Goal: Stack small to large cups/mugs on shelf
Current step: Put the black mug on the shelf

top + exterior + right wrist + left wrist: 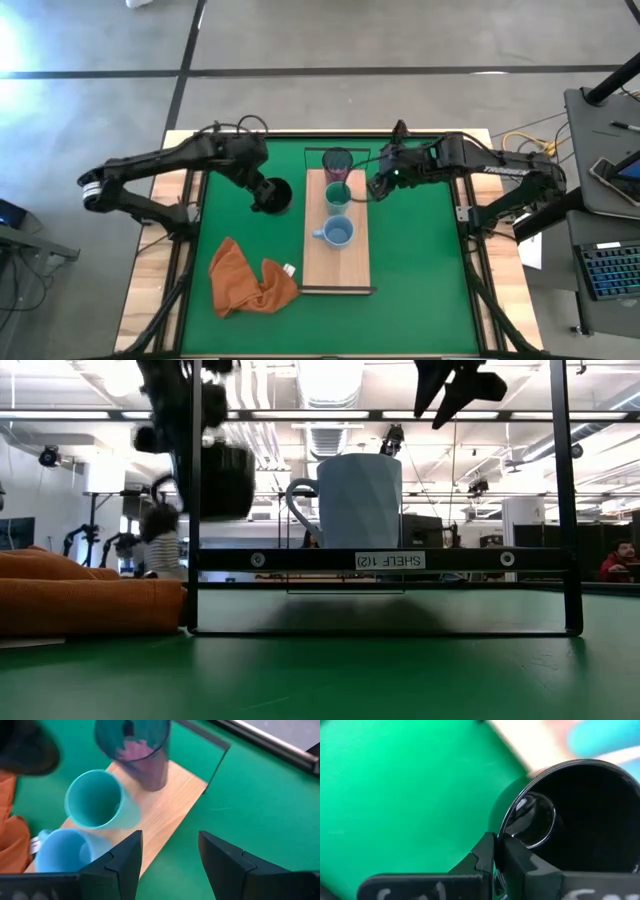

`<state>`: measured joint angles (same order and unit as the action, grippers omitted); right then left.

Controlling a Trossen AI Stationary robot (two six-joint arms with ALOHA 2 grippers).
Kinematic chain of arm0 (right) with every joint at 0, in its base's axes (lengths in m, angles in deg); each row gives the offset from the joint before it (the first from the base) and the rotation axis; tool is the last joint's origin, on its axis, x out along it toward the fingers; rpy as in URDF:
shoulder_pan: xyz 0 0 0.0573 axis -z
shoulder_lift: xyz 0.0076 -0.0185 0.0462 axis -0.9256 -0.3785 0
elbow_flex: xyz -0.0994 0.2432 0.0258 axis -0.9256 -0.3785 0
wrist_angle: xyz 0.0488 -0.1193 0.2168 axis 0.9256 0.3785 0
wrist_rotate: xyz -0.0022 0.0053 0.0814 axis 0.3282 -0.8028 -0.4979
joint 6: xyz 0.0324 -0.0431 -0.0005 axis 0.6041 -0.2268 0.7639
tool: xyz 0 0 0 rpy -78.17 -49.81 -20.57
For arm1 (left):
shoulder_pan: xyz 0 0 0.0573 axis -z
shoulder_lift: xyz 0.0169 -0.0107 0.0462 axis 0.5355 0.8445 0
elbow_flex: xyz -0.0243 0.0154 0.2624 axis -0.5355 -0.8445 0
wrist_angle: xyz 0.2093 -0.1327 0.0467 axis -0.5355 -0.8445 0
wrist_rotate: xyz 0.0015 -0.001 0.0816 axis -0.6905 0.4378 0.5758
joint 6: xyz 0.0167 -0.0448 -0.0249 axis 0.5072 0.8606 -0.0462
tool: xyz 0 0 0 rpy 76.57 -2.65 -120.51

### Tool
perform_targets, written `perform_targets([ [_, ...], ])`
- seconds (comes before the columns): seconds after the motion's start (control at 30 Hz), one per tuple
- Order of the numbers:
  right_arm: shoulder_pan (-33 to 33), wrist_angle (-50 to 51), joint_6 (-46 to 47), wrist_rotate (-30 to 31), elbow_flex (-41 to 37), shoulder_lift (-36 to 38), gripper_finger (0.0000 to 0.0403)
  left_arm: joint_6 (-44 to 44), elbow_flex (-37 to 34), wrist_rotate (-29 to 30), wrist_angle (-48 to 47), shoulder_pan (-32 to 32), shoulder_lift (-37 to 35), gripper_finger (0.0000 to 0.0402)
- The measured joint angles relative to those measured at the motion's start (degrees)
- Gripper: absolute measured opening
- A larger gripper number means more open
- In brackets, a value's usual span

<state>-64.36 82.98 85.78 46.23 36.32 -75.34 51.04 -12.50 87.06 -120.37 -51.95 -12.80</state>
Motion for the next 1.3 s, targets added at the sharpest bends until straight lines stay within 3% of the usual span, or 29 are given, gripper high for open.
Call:
perform_targets([
  [0.27, 6.3, 0.1, -5.7, -2.1, 0.0, 0.0, 0.0185, 8.9, 5.4, 0.2, -0.2, 11.5, -1.7, 0.0000],
  [0.67, 8.4, 0.2, -4.6, -1.7, 0.0, 0.3, 0.0185, 9.0, 11.7, 0.1, -1.1, 24.5, 5.0, 0.0000],
  [1.03, 6.8, 0.6, -6.1, -1.9, 0.0, 0.4, 0.0185, 17.9, 11.7, 0.7, 9.1, 30.9, 11.8, 0.0000],
  [1.3, 1.1, 2.5, -4.0, 0.3, 0.0, 3.5, 0.0185, 19.9, 16.1, 1.2, 9.0, 32.4, 19.8, 0.0000],
])
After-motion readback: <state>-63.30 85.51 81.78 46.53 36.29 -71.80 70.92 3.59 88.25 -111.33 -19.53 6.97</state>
